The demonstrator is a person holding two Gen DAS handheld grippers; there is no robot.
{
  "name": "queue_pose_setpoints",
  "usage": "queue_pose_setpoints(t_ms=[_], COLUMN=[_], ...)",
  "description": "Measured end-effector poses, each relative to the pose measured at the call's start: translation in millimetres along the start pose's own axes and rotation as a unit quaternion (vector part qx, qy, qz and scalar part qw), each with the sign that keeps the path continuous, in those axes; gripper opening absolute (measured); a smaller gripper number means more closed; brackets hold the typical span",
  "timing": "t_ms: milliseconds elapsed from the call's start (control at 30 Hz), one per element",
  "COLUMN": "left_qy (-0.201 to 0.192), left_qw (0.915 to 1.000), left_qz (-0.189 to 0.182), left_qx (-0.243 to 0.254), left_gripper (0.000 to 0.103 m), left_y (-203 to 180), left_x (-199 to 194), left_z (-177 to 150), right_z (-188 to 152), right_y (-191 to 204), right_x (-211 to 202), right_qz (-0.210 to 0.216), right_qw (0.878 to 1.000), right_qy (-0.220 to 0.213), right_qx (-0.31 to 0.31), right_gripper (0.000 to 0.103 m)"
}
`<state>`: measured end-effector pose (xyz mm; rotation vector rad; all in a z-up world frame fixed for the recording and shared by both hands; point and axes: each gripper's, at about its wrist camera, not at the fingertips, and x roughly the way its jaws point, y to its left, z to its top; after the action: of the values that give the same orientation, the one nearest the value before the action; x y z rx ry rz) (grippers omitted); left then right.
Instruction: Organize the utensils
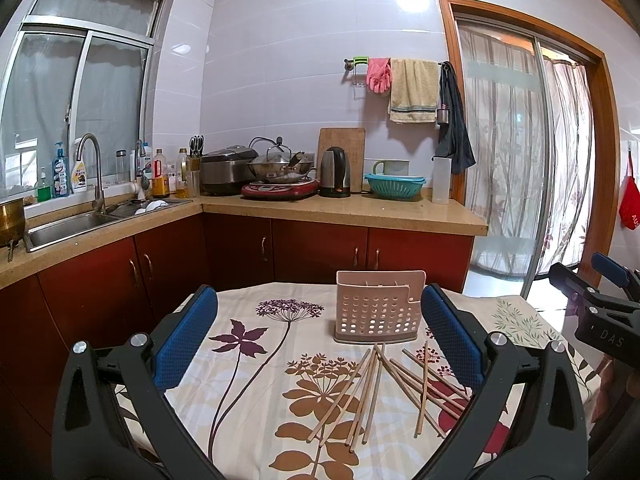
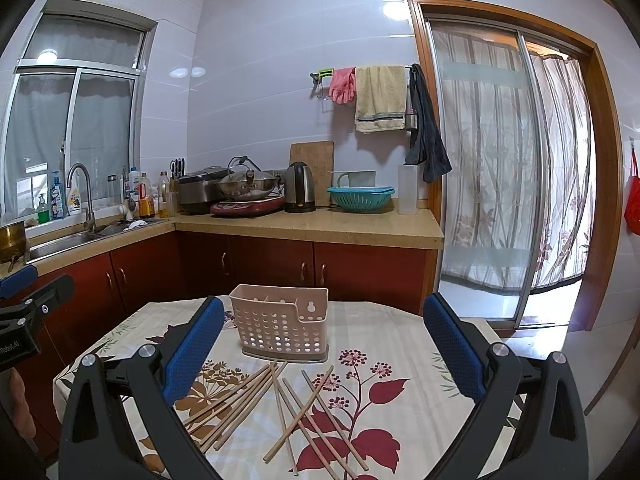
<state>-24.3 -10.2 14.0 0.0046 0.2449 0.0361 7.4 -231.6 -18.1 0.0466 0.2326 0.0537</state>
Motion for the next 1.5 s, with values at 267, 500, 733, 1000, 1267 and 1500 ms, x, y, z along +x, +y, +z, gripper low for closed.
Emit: queue_pose_setpoints(t_ms=[267,500,733,1000,1267,1500], left_qy=[0.000,-0.001,-0.001,0.009,0.087,0.165], left_qw=[1.0000,1.0000,1.0000,0.9999,0.9960,0.9856], left_qz=[0.000,0.000,0.000,0.002,0.012,0.010], left_qx=[0.000,-0.001,-0.001,0.005,0.017,0.035], left_gripper=[0.099,0.099,0.099,0.099,0.099,0.092], left_y=[0,0,1,5,23,32], left_x=[0,1,0,9,65,115], left_z=[-1,-1,-2,-8,-60,-122], right_z=[0,-1,2,2,-38,-92], right_y=[0,1,4,7,-10,-23], right_x=[0,0,-1,3,42,84], right_qz=[0.000,0.000,0.001,0.007,0.024,0.025], right_qw=[1.000,1.000,1.000,1.000,0.997,0.990], right_qy=[0.000,-0.001,0.000,0.009,0.069,0.138], right_qx=[0.000,0.000,-0.001,-0.002,0.004,0.010], right_gripper=[0.098,0.097,0.097,0.097,0.097,0.097])
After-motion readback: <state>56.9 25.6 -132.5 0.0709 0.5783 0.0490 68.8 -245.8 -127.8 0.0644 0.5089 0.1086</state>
